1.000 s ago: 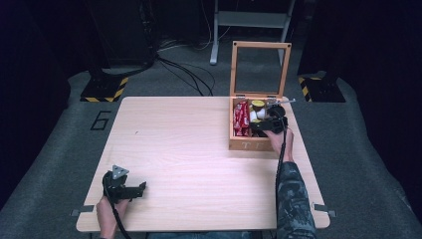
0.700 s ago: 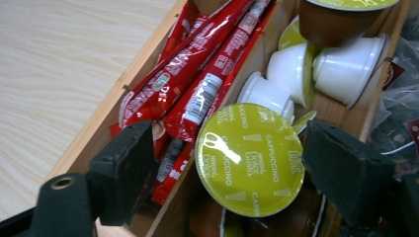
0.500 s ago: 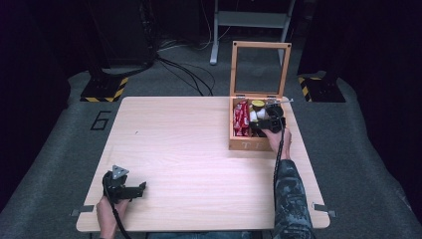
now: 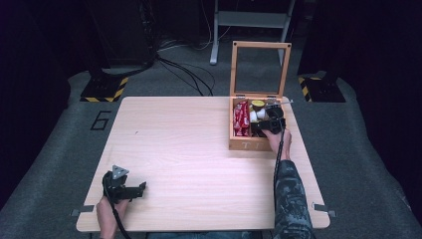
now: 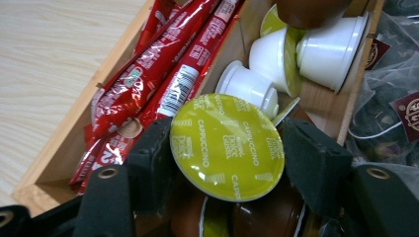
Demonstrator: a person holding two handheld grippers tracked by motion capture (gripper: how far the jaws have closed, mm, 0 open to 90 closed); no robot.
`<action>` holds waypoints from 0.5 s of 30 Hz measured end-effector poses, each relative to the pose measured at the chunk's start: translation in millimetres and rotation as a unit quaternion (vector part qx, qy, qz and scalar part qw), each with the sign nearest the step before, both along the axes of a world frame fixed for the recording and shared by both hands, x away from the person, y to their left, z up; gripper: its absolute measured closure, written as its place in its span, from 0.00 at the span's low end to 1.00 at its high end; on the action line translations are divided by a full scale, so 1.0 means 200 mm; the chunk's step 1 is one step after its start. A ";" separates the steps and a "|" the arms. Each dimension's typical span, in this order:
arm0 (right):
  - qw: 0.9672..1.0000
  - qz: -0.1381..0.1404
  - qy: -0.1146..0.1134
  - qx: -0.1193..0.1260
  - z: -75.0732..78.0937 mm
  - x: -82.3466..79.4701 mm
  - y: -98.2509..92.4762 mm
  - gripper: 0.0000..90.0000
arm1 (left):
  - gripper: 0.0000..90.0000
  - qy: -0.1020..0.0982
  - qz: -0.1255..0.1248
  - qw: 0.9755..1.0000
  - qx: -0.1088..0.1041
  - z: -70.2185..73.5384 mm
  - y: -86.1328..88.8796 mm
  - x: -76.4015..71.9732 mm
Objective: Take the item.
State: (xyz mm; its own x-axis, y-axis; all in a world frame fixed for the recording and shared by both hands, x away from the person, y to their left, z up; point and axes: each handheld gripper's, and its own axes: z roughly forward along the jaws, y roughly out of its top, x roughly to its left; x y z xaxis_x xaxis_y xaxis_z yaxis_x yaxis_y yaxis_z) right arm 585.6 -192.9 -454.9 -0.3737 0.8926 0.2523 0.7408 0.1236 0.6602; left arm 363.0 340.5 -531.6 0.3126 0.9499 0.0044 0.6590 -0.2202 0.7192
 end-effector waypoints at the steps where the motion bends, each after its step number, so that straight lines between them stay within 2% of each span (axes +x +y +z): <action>1: 1.000 -0.004 0.010 0.003 0.00 0.00 0.00 0.43 | 0.00 0.000 0.000 1.000 0.000 0.00 0.00 0.00; 15: 1.000 -0.011 0.007 0.001 0.00 0.00 0.00 0.44 | 0.00 0.000 0.001 1.000 0.000 0.00 0.00 0.00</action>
